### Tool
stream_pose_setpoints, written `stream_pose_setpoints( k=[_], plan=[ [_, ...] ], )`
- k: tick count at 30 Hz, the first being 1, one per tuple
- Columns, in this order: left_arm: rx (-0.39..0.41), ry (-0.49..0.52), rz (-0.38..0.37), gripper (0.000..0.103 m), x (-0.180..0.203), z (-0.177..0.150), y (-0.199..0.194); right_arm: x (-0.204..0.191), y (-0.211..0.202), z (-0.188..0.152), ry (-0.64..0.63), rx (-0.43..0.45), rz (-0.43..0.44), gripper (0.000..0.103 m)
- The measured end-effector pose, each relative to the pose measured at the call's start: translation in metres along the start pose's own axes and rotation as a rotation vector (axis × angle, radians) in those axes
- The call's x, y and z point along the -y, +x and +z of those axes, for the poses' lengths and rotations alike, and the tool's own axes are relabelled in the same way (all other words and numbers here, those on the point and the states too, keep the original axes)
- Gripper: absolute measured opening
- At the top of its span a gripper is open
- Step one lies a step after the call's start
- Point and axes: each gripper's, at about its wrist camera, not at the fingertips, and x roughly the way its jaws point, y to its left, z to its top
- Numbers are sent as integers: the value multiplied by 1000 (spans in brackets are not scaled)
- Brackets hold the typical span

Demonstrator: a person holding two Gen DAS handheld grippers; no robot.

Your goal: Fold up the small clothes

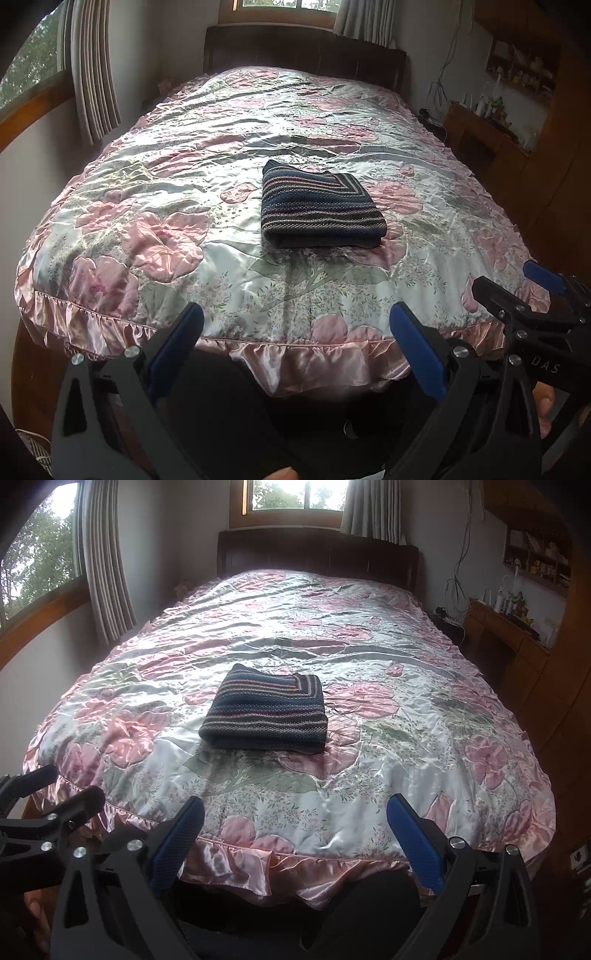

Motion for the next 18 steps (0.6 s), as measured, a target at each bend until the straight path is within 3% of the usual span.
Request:
stream_pose_setpoints(
  k=[5, 18],
  plan=[
    [-7, 1, -1, 100, 1, 1, 4, 2, 1, -1, 14, 13, 43, 99],
    [-26, -9, 0, 100, 0, 3, 13, 1, 12, 1, 16, -12, 37, 99]
  ],
)
